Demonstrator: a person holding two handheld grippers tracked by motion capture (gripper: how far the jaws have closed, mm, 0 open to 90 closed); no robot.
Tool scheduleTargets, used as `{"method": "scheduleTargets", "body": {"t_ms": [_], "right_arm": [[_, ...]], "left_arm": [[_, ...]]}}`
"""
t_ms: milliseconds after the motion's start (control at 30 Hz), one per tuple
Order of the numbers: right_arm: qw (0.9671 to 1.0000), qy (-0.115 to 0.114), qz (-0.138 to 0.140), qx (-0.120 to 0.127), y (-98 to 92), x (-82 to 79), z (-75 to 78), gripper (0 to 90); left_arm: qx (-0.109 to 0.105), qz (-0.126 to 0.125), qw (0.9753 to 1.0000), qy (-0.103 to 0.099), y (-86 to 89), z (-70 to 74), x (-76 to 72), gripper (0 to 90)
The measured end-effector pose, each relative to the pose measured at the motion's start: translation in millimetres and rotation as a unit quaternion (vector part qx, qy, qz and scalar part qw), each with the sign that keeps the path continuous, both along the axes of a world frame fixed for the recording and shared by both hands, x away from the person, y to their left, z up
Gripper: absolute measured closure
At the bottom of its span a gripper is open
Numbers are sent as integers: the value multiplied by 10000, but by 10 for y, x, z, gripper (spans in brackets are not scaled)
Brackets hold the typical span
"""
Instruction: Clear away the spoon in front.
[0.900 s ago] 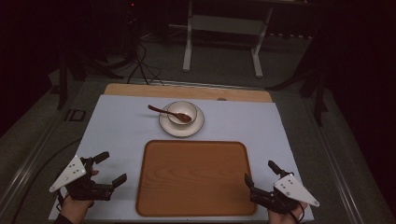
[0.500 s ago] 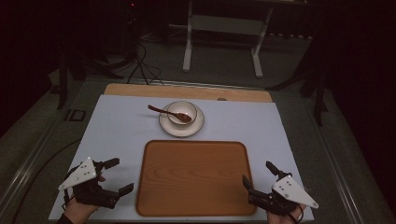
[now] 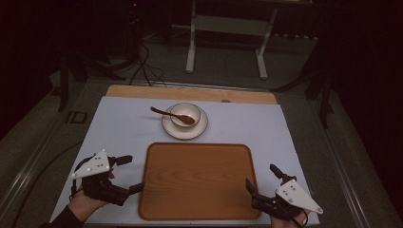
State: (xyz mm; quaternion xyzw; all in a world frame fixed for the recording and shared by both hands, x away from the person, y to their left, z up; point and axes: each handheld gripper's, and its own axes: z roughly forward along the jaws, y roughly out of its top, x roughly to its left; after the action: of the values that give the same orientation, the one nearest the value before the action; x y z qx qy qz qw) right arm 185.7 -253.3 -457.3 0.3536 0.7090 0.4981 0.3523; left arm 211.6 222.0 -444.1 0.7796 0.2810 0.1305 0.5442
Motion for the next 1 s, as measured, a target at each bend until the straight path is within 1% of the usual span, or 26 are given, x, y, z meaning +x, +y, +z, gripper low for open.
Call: {"method": "scheduleTargets", "body": {"t_ms": [133,167,233,267,333,367,400,500,533,600,633,667,700,733,767,800,833,867,933,967,1000], "right_arm": [[10000,-5,10,10,-1,-1,3,125],[10000,-5,11,11,0,-4,5,125],[10000,-6,12,14,1,-6,6,125],[10000,-4,13,12,2,-5,7,125],[10000,-4,11,14,6,-5,6,125],[10000,-1,18,12,7,-5,6,125],[10000,0,20,6,9,-6,6,125],[10000,2,23,7,9,-6,7,125],[10000,2,25,11,9,-6,6,125],[10000,2,29,11,8,-2,5,125],[10000,-1,35,15,8,-1,4,125],[10000,6,37,17,9,-1,4,125],[10000,6,37,17,9,-1,4,125],[10000,12,34,22,10,-1,3,125],[10000,7,34,22,10,0,3,125],[10000,8,39,22,11,-1,3,125],[10000,9,39,16,11,-1,3,125],[10000,9,39,16,11,-1,3,125],[10000,18,35,8,10,1,2,125],[10000,25,34,2,12,1,1,125],[10000,25,34,2,12,1,1,125]], "left_arm": [[-87,5,9999,-53,0,143,73,46],[-65,38,9999,-96,-7,171,88,46],[-37,15,9999,-115,-26,221,126,46],[5,87,9998,-167,-39,247,142,46],[26,82,9998,-187,-61,307,187,46],[15,125,9997,-197,-69,339,211,46],[-15,112,9997,-196,-77,371,236,46],[-49,174,9995,-275,-101,458,304,54],[-86,232,9993,-292,-104,481,330,57],[-191,286,9990,-290,-103,516,391,64],[-208,344,9987,-313,-104,529,419,67],[-239,353,9986,-301,-104,540,451,74],[-239,353,9986,-301,-104,540,451,75],[-338,447,9980,-289,-106,568,536,80],[-338,447,9980,-289,-106,568,536,80],[-395,537,9973,-296,-110,584,599,81],[-424,569,9971,-286,-109,590,633,82],[-424,569,9971,-286,-109,590,633,86],[-468,655,9964,-258,-109,594,706,86],[-507,756,9956,-224,-104,591,774,87],[-507,756,9956,-224,-104,591,774,87]]}}
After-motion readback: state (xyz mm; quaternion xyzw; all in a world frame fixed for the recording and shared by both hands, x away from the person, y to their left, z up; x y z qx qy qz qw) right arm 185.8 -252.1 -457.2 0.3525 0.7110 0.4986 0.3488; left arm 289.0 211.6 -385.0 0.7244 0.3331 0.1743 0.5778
